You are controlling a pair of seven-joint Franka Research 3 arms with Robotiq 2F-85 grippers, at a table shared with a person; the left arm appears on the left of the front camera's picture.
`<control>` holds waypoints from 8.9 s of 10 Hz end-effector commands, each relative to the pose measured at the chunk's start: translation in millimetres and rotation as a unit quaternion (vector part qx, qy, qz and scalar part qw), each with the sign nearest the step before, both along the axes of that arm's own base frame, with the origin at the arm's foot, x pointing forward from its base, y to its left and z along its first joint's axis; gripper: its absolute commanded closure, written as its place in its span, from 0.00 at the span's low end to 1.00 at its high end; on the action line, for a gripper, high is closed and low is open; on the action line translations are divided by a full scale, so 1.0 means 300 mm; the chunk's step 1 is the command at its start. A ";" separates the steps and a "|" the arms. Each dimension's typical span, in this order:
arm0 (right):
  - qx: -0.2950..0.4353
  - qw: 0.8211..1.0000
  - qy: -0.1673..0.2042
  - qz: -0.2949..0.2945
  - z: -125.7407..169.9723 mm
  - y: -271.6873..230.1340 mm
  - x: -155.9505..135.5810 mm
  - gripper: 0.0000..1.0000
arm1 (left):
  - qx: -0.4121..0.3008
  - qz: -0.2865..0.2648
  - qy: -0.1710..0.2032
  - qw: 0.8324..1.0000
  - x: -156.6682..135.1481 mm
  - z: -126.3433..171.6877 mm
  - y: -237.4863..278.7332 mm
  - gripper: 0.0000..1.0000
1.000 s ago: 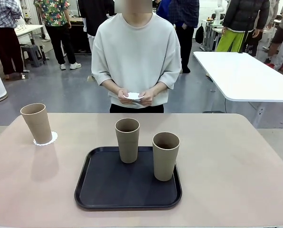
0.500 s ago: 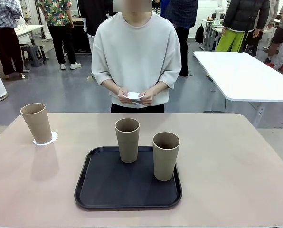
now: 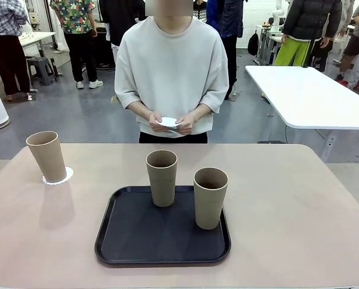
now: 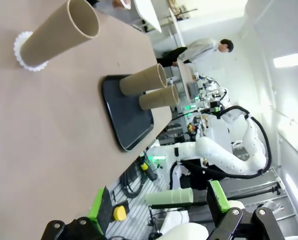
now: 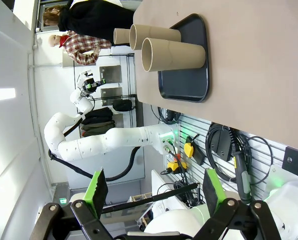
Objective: Place coasters on the table and set cups on them.
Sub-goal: Take one Reusable plastic cup from the Flat Tray and place it on a coaster set by the human.
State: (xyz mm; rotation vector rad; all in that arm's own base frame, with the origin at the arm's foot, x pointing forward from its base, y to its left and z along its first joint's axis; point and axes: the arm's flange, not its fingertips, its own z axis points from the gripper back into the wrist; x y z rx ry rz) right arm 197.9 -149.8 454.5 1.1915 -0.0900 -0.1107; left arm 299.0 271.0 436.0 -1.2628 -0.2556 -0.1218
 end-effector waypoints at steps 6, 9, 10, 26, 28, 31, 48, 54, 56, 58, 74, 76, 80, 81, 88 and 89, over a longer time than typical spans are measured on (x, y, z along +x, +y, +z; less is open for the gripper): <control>0.007 1.000 -0.003 0.002 0.001 -0.001 0.001 0.00 | 0.000 0.005 0.000 1.000 0.001 0.012 0.001 0.00; 0.007 1.000 -0.003 0.002 0.001 -0.001 0.001 0.00 | 0.000 0.005 0.000 1.000 0.001 0.012 0.001 0.00; 0.007 1.000 -0.003 0.002 0.001 -0.001 0.001 0.00 | 0.000 0.005 0.000 1.000 0.001 0.012 0.001 0.00; 0.000 1.000 0.000 0.000 0.000 0.000 0.000 0.00 | 0.000 0.005 0.000 1.000 0.001 0.012 0.001 0.00; -0.077 0.990 -0.113 0.041 0.030 0.047 0.165 0.00 | 0.000 0.005 0.000 1.000 0.001 0.012 0.001 0.00; -0.235 0.918 -0.291 0.133 0.112 0.286 0.386 0.00 | 0.000 0.005 0.000 1.000 0.001 0.012 0.001 0.00; -0.169 0.704 -0.567 0.392 -0.111 0.758 0.478 0.00 | 0.000 0.005 0.000 1.000 0.001 0.012 0.001 0.00; -0.126 0.683 -0.608 0.384 -0.295 0.708 0.470 0.00 | 0.000 0.005 0.000 1.000 0.001 0.012 0.001 0.00; -0.111 0.667 -0.600 0.427 -0.229 0.689 0.561 0.00 | 0.000 0.005 0.000 1.000 0.001 0.012 0.001 0.00; -0.111 0.667 -0.600 0.427 -0.229 0.689 0.561 0.00 | 0.000 0.005 0.000 1.000 0.001 0.012 0.001 0.00; -0.078 0.667 -0.666 0.326 -0.535 0.831 0.581 0.00 | 0.000 0.005 0.000 1.000 0.001 0.012 0.001 0.00; -0.065 0.670 -0.660 0.334 -0.548 0.851 0.579 0.00 | 0.000 0.005 0.000 1.000 0.001 0.012 0.001 0.00; -0.057 0.666 -0.668 0.327 -0.549 0.889 0.574 0.00 | 0.000 0.005 0.000 1.000 0.001 0.012 0.001 0.00; -0.054 0.667 -0.669 0.323 -0.551 0.895 0.575 0.00 | 0.000 0.005 0.000 1.000 0.001 0.012 0.001 0.00; 0.011 0.691 -0.653 0.309 -0.587 0.925 0.590 0.00 | 0.000 0.005 0.000 1.000 0.001 0.012 0.001 0.00; 0.015 0.693 -0.652 0.307 -0.593 0.928 0.591 0.00 | 0.000 0.005 0.000 1.000 0.001 0.012 0.001 0.00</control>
